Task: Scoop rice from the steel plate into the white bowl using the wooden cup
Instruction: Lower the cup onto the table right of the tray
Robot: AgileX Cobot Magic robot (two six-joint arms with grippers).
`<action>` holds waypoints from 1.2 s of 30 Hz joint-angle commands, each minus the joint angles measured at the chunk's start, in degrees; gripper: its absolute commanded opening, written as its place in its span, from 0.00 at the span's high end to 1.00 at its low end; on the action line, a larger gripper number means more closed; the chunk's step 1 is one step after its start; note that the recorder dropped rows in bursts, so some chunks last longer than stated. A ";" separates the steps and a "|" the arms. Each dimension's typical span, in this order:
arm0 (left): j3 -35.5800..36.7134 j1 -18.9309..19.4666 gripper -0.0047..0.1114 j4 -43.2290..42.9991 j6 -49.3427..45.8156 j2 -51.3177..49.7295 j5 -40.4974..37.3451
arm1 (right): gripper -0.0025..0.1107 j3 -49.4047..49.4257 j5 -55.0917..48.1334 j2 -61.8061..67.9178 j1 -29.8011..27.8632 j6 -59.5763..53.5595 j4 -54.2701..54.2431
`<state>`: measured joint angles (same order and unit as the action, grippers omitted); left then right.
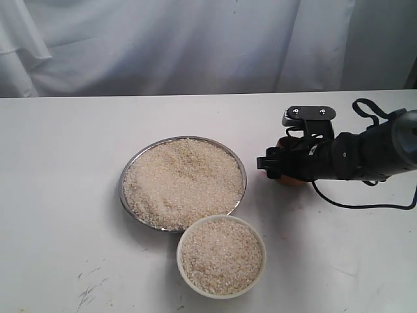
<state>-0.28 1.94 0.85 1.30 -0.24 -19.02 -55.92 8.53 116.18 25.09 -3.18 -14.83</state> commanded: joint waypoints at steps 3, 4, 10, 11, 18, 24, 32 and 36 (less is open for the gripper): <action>0.28 0.11 0.96 0.09 0.05 0.24 0.76 | 0.98 0.04 0.40 -0.08 -0.10 -3.27 1.11; 0.28 0.11 0.96 0.09 0.05 0.24 0.76 | 0.98 0.04 0.64 -0.08 -0.10 -4.33 1.11; 0.28 0.11 0.96 0.09 0.05 0.24 0.76 | 0.98 0.04 2.31 -0.08 -0.10 -7.83 1.11; 0.28 0.11 0.96 0.09 0.05 0.24 0.76 | 0.98 0.04 2.32 -0.08 -0.10 -8.00 1.11; 0.28 0.11 0.96 0.09 0.05 0.24 0.76 | 0.98 0.04 2.32 -0.08 -0.10 -8.36 1.11; 0.28 0.11 0.96 0.09 0.05 0.24 0.76 | 0.98 0.04 3.52 -0.08 0.53 -8.68 0.91; 0.28 0.11 0.96 0.09 0.05 0.24 0.76 | 0.90 0.04 4.62 -0.08 3.62 -10.21 5.38; 0.28 0.11 0.96 0.09 0.05 0.24 0.76 | 0.73 0.04 4.56 -0.08 3.74 -10.10 5.38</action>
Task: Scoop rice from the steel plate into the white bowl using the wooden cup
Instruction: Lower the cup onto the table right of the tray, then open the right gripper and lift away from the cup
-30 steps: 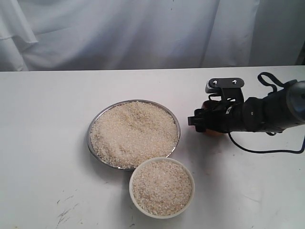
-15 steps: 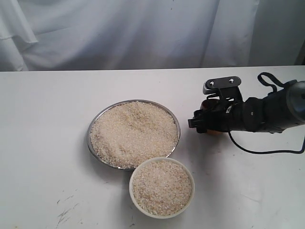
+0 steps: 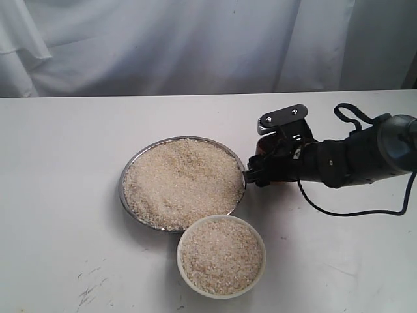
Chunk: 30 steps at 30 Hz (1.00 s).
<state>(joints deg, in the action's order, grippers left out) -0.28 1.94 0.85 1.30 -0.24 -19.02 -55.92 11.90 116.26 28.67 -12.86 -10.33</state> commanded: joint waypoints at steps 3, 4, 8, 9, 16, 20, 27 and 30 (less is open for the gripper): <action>0.28 0.11 0.96 0.09 0.05 0.24 0.76 | 0.56 0.04 1.17 -0.16 0.16 -0.43 0.87; 0.28 0.11 0.96 0.09 0.05 0.24 0.76 | 0.51 0.04 1.31 -0.16 0.16 -0.43 0.48; 0.28 0.11 0.96 0.09 0.05 0.24 0.76 | 0.28 0.04 0.41 -0.16 0.16 -0.43 0.48; 0.28 0.11 0.96 0.09 0.05 0.24 0.76 | 0.21 0.04 -0.16 -0.16 0.16 -0.43 0.48; 0.28 0.11 0.96 0.09 0.05 0.24 0.76 | 0.09 0.04 -1.86 -0.16 0.16 -0.43 0.48; 0.28 0.11 0.96 0.09 0.05 0.24 0.76 | 0.09 0.04 -1.91 -1.31 0.16 -0.43 0.48; 0.28 0.11 0.96 0.09 0.05 0.24 0.76 | 0.09 0.04 -0.26 -6.29 0.16 -0.78 0.48; 0.28 0.11 0.96 0.09 0.05 0.24 0.76 | 0.09 0.04 -0.50 -8.03 0.16 -0.78 0.48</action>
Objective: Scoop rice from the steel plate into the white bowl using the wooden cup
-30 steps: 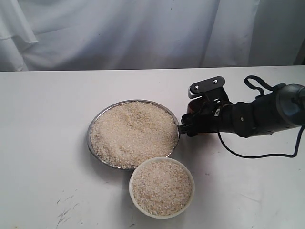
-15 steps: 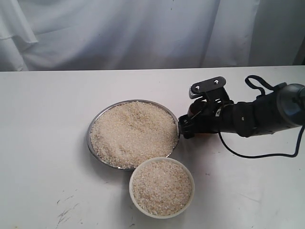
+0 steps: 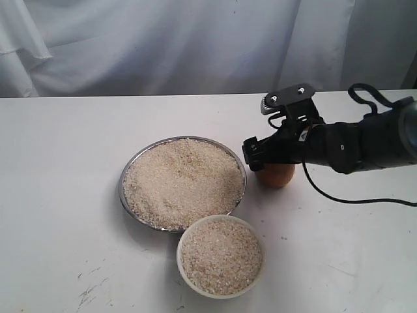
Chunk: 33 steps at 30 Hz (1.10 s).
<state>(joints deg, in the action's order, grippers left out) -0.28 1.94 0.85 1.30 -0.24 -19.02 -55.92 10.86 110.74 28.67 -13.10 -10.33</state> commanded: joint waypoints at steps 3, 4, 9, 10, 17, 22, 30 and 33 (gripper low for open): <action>0.28 0.11 0.96 0.09 0.05 0.24 0.76 | 0.09 0.04 -1.01 -5.09 0.36 -0.54 0.48; 0.28 0.11 0.96 0.09 0.05 0.24 0.76 | 0.09 0.04 -1.77 -6.25 0.36 -0.54 0.48; 0.28 0.11 0.96 0.09 0.05 0.24 0.76 | 0.21 0.04 -6.40 -13.06 0.36 -0.68 0.48; 0.28 0.11 0.96 0.09 0.05 0.24 0.76 | 0.27 0.04 -8.09 -14.39 0.36 -0.68 0.48; 0.28 0.11 0.96 0.09 0.05 0.24 0.76 | 0.77 0.04 -19.89 -24.50 0.36 1.07 0.48; 0.28 0.11 0.96 0.09 0.05 0.24 0.76 | 0.95 0.04 -28.92 -29.70 0.36 1.07 2.71; 0.28 0.11 0.96 0.09 0.05 0.24 0.76 | 0.98 0.04 -33.43 -34.28 0.36 1.07 10.33; 0.28 0.11 0.96 0.09 0.05 0.24 0.76 | 0.98 0.04 -33.22 -34.85 0.36 1.07 11.30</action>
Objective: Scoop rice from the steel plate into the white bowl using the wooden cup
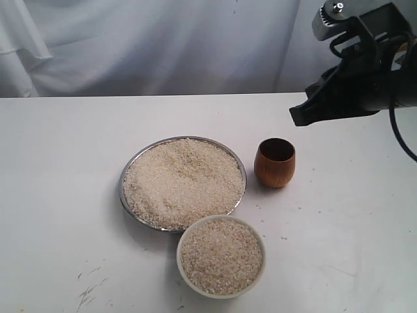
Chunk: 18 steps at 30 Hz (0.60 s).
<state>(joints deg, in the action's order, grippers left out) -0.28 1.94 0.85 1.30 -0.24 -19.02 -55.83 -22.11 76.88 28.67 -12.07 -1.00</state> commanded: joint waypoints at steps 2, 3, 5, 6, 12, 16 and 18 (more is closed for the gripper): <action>0.28 0.11 0.96 0.09 0.05 0.24 0.76 | 0.98 -0.05 -0.54 -1.08 0.36 1.50 -0.07; 0.28 0.11 0.96 0.09 0.05 0.24 0.76 | 0.98 -0.05 -0.54 -1.21 0.36 2.16 -0.60; 0.28 0.11 0.96 0.09 0.05 0.24 0.76 | 0.98 -0.05 -0.81 -1.64 0.36 4.37 -1.51; 0.28 0.11 0.96 0.09 0.05 0.24 0.76 | 0.98 -0.05 -1.05 -2.26 0.36 5.99 -1.94; 0.28 0.11 0.96 -0.05 0.05 0.24 0.76 | 0.98 0.05 -0.73 -9.41 0.36 10.06 0.13; 0.28 0.11 0.96 -0.05 0.05 0.24 0.76 | 0.98 0.05 -1.49 -16.54 -2.45 10.36 1.93; 0.28 0.11 0.96 -0.05 0.05 0.24 0.76 | 0.98 0.05 -3.52 -20.05 -4.94 10.67 1.93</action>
<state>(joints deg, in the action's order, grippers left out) -0.28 1.94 0.85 1.30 -0.24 -19.02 -55.83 -23.51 61.41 26.74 -2.09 0.00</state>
